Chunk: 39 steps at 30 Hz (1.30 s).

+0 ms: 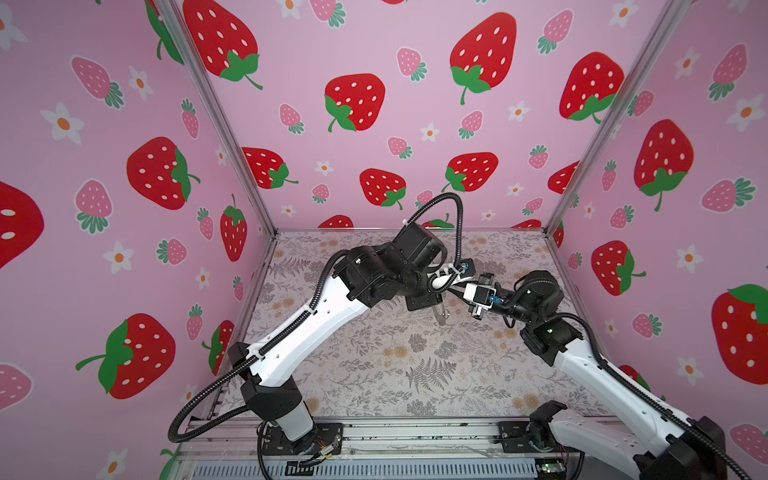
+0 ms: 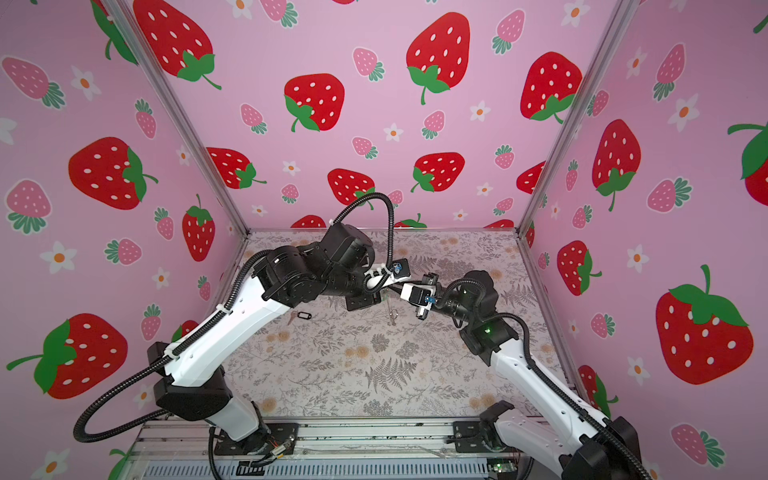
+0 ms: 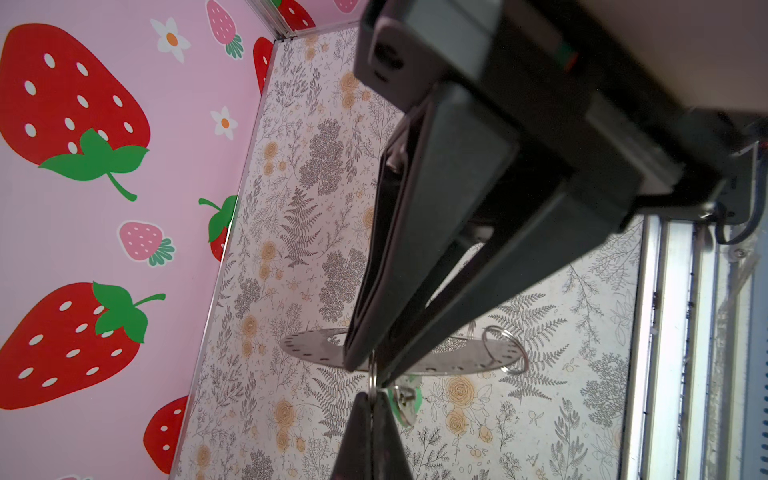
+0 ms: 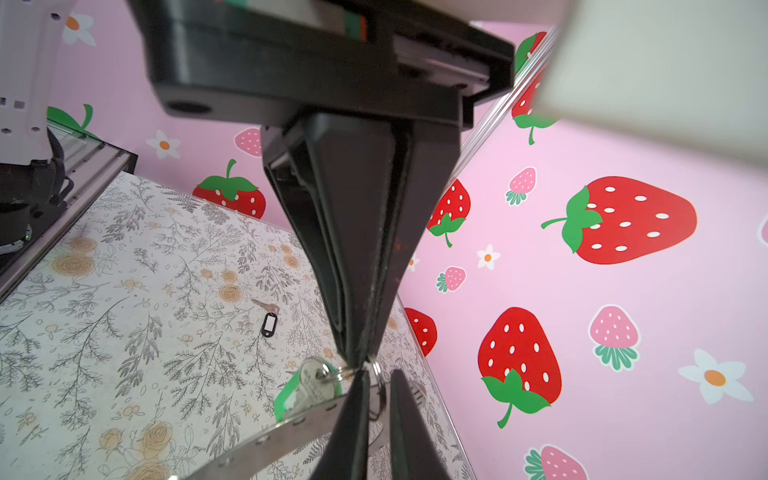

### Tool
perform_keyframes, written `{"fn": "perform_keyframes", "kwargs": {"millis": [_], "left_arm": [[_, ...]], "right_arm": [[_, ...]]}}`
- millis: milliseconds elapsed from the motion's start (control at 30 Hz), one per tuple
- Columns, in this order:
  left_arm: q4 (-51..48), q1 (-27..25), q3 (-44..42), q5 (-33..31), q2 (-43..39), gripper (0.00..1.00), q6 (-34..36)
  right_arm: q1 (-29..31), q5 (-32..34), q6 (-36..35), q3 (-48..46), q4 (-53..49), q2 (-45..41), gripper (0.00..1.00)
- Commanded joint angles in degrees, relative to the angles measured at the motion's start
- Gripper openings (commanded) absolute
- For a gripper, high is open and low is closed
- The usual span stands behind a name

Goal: Put the keys on the keyring

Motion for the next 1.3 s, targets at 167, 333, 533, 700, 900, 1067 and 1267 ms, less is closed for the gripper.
{"fn": "perform_keyframes", "kwargs": {"millis": [167,333,533,700,900,1067,1267], "left_arm": [[0.46,-0.53,-0.04,0.42,-1.71,0.00,1.02],[0.45,-0.55,-0.25,0.03,-1.64,0.00,1.32],[7.50,-0.14,-5.27,-1.96,-4.70,0.43,-1.13],[16.58,3.45,-15.97,0.33,-11.68,0.52,-5.19],[26.24,8.46,-26.94,12.25,-18.58,0.48,-10.87],[34.20,9.98,-33.33,21.10,-21.10,0.40,-14.18],[39.50,11.79,-36.71,25.01,-21.81,0.40,-18.69]], "right_arm": [[0.21,0.37,-1.48,0.68,-0.36,-0.97,0.08],[0.21,0.39,-1.31,0.59,-0.13,-1.17,0.05],[0.26,-0.32,1.09,0.24,1.40,-0.95,0.00],[0.18,-0.79,5.14,-0.33,5.94,-0.17,0.00],[0.17,-2.67,9.12,-0.08,10.64,1.14,0.00],[0.16,-2.80,11.99,-0.04,13.80,1.85,0.00],[0.14,-3.57,16.19,-0.41,18.66,2.93,0.00]]}}
